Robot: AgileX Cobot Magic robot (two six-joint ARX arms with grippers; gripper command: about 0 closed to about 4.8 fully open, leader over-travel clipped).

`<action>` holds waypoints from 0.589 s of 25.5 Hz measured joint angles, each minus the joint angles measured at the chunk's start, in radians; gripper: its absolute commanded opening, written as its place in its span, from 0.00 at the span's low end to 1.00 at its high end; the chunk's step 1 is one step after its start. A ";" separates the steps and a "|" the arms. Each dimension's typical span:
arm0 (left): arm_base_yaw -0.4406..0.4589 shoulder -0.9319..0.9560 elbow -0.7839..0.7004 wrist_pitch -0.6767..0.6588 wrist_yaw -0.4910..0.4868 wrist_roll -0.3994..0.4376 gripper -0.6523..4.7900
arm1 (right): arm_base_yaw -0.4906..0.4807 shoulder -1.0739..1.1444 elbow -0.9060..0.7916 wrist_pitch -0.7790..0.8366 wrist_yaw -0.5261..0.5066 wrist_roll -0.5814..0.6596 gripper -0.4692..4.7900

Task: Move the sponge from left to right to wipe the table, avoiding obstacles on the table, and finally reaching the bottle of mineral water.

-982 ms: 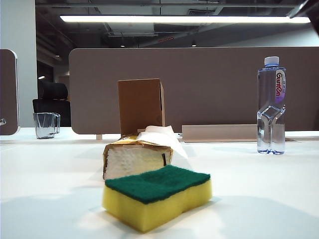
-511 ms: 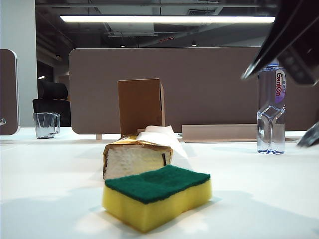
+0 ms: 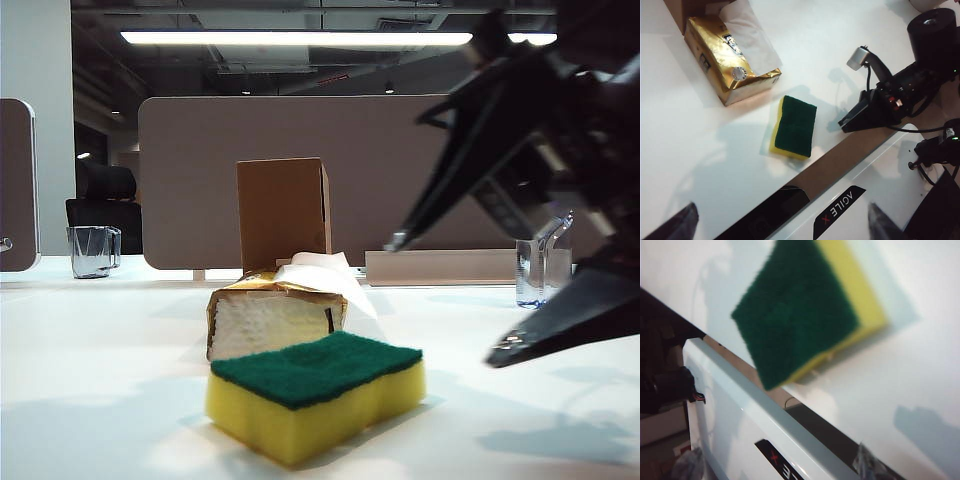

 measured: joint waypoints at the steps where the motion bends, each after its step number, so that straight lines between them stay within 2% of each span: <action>1: 0.000 0.000 0.000 0.000 0.000 0.000 0.93 | 0.011 0.013 0.000 0.026 0.000 0.010 0.83; 15: 0.000 0.000 0.000 -0.003 0.000 0.000 0.93 | 0.026 0.169 0.000 0.231 0.018 0.085 0.83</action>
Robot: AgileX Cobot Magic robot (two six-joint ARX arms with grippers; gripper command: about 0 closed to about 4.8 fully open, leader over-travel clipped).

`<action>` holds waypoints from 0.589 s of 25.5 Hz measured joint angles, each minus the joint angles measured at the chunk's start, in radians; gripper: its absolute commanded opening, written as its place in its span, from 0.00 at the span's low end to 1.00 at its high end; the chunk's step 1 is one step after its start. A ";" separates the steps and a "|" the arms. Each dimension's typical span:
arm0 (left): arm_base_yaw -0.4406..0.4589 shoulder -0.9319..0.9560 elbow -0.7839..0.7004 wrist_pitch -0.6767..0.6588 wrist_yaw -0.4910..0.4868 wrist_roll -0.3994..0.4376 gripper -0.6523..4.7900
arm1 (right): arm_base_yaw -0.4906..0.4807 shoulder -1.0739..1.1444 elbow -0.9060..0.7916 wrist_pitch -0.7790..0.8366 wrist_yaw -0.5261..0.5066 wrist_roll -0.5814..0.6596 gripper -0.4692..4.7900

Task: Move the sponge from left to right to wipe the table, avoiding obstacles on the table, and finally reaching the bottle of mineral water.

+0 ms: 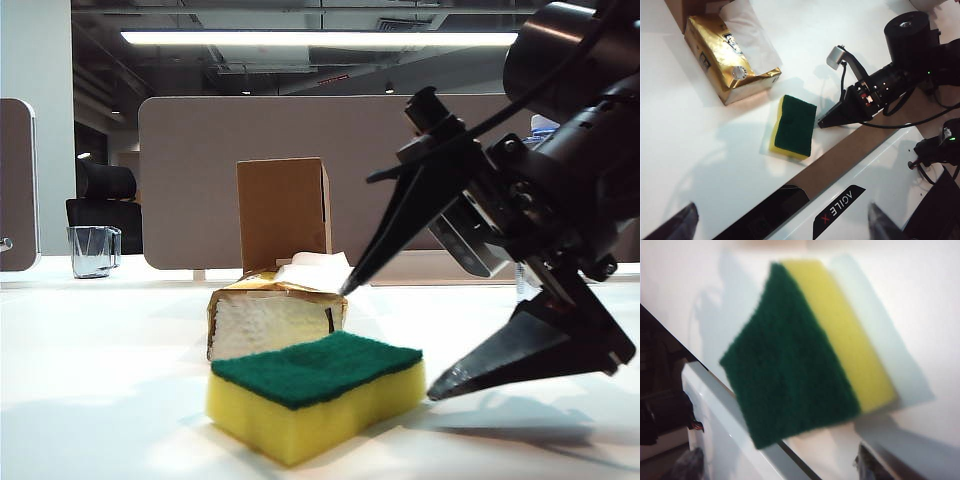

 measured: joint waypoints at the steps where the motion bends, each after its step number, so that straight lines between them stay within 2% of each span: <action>1: 0.000 0.000 0.000 0.000 0.000 0.000 0.93 | 0.000 0.005 0.000 0.017 0.000 0.006 0.83; 7: 0.000 0.000 0.000 0.000 0.000 0.000 0.93 | 0.000 0.011 0.001 0.080 0.024 0.033 0.83; 15: -0.001 0.000 0.000 -0.006 0.000 0.000 0.93 | 0.000 0.011 0.001 0.081 0.039 0.039 0.83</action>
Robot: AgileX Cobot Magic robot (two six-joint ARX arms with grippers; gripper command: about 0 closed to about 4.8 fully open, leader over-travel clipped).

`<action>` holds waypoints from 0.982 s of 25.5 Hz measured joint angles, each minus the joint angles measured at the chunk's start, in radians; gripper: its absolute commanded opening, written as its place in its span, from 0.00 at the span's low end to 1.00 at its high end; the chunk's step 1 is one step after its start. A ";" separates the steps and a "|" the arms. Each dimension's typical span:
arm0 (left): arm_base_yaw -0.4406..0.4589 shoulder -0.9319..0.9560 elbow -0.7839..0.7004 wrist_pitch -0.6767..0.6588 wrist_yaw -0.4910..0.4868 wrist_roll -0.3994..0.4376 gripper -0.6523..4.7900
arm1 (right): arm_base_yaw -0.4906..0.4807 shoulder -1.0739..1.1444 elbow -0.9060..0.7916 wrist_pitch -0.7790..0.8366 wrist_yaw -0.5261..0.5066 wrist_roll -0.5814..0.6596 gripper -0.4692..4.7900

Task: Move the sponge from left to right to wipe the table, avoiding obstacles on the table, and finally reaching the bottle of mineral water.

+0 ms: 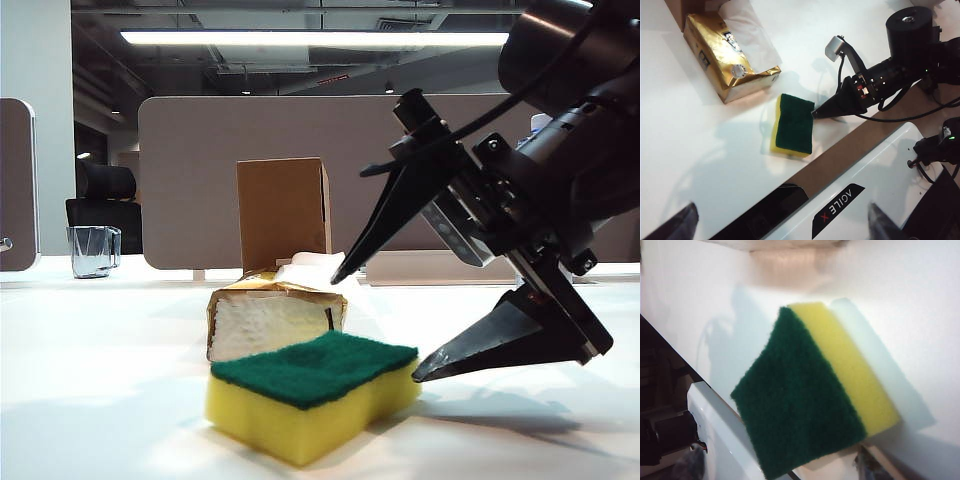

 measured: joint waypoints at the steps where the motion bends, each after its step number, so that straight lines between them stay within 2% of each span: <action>1: 0.000 0.000 0.000 -0.002 0.000 0.000 0.93 | 0.000 0.000 0.000 0.000 0.000 0.000 0.83; 25: -0.001 -0.014 0.000 -0.018 0.000 0.000 0.93 | 0.079 0.119 0.027 0.138 0.007 0.082 0.82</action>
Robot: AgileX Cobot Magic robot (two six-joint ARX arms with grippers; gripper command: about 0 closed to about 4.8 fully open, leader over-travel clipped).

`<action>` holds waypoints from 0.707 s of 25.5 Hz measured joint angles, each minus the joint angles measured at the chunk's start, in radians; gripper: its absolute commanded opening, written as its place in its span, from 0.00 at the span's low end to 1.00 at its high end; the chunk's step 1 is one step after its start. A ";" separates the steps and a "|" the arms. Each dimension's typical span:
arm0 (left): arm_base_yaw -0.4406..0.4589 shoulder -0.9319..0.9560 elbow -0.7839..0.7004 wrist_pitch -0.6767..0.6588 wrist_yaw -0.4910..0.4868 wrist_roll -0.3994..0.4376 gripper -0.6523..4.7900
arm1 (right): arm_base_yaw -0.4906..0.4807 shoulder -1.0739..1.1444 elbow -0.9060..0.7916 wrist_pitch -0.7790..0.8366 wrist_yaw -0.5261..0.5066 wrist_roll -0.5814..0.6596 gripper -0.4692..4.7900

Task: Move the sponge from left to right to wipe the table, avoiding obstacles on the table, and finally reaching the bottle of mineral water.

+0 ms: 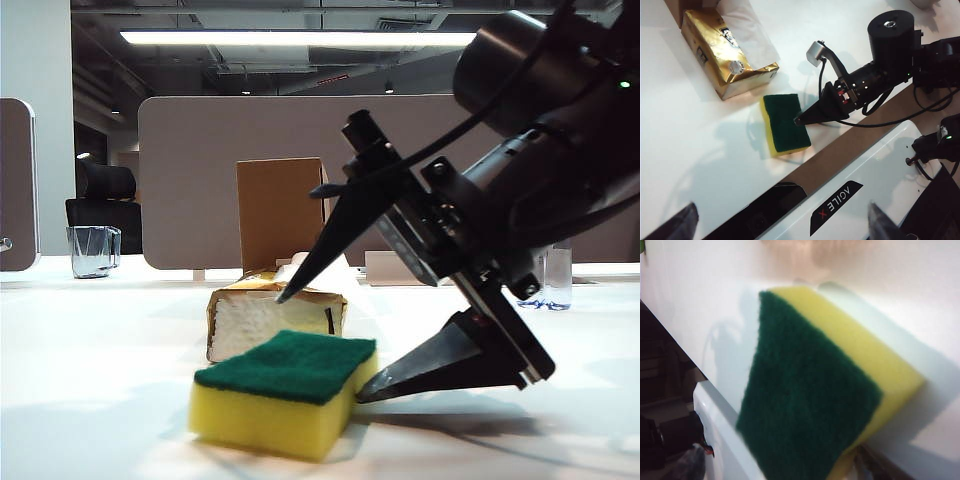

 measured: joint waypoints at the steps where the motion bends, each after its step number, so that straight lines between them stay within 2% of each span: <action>1: 0.000 -0.002 0.000 0.001 0.000 0.000 0.93 | 0.000 0.006 0.005 0.003 0.000 0.000 0.82; 5: -0.002 -0.010 0.000 0.000 0.000 0.000 0.93 | 0.000 0.047 0.032 0.011 0.000 0.001 0.81; 7: -0.002 -0.012 0.000 0.000 0.000 0.000 0.93 | -0.001 0.063 0.041 0.010 0.000 0.002 0.70; 18: -0.002 -0.017 0.000 -0.003 0.000 0.000 0.93 | 0.000 0.097 0.060 0.006 0.068 0.002 0.67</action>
